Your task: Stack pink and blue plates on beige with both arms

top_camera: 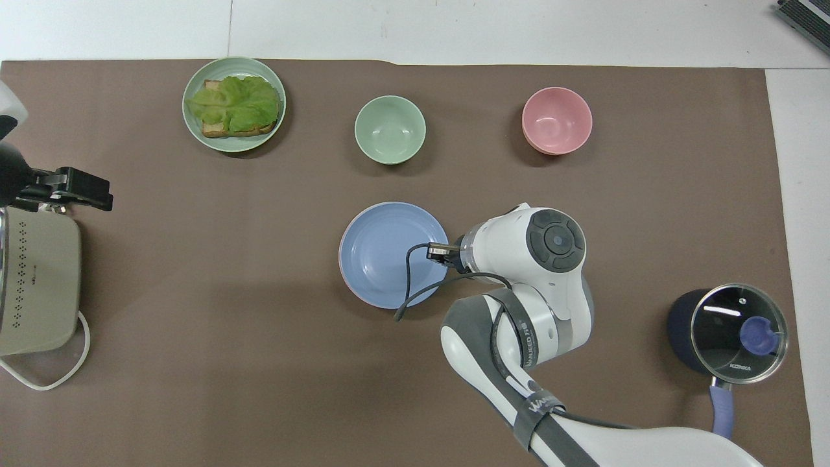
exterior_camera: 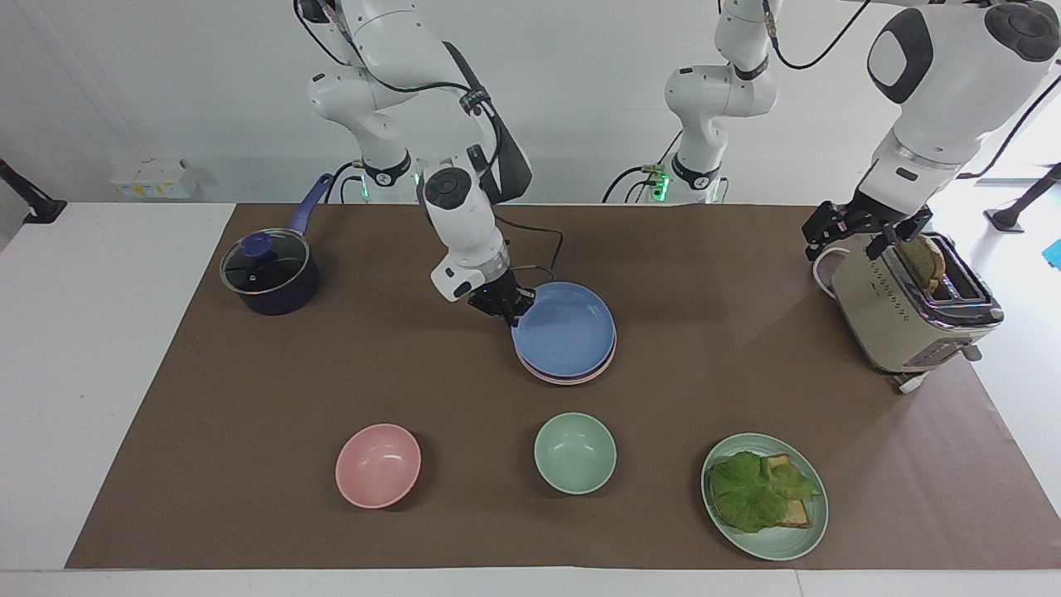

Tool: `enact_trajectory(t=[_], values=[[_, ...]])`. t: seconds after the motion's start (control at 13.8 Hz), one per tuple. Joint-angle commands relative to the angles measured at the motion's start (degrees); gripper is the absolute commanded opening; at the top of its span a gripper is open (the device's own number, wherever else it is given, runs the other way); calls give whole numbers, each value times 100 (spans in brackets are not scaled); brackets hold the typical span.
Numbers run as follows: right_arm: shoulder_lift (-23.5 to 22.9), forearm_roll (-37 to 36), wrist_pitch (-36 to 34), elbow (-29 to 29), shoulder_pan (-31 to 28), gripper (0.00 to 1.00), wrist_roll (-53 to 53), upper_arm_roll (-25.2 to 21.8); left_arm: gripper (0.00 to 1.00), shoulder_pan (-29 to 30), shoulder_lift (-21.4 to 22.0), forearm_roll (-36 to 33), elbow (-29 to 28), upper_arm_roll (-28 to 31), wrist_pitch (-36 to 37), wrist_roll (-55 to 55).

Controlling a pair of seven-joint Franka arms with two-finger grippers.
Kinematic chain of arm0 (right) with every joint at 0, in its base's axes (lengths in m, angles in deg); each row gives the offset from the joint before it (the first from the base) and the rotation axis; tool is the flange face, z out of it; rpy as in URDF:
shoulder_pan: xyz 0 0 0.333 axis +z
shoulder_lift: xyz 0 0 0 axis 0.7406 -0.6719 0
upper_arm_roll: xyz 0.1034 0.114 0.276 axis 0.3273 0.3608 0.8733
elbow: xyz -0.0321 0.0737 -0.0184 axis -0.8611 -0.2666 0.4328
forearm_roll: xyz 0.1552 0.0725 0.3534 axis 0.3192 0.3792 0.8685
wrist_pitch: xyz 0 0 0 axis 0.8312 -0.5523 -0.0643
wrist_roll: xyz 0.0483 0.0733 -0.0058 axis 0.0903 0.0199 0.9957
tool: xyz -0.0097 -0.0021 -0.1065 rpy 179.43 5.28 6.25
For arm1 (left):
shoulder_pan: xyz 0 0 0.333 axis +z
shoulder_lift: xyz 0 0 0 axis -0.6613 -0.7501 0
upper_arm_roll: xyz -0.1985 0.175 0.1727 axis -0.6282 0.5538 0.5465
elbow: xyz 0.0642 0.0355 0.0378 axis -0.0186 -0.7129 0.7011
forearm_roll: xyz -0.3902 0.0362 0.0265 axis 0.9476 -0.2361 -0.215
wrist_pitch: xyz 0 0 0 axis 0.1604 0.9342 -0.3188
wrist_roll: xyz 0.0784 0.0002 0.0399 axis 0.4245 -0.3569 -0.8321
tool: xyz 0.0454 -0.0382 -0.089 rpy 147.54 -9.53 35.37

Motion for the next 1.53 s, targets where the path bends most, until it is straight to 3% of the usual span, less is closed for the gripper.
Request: enact_trajectory(t=[0.0,0.58,0.65,0.8,0.87,0.95,1.02,1.31,1.45], values=[[-136,-85,223,-88,-22,0,-183,28,100,30,52,-82,39,-21,95,17],[-119,-85,144,-44,22,0,-174,28,100,30,52,-91,39,-21,95,17],[-119,-85,136,-44,22,4,-174,28,100,30,52,-91,39,-21,95,17],[-110,-85,118,-44,31,17,-174,28,100,30,52,-91,39,-21,95,17],[-110,-85,109,-44,31,44,-174,28,100,30,52,-91,39,-21,95,17],[-101,-76,109,-53,31,78,-183,20,100,30,52,-91,39,-21,95,17],[-66,-76,109,-61,22,96,-183,20,100,30,52,-82,39,-21,95,17],[600,-120,-460,-193,-477,100,-192,-103,100,30,52,-91,39,-21,95,17],[1040,-635,-943,-193,-1022,100,-95,-95,100,30,52,-91,39,-21,95,17]])
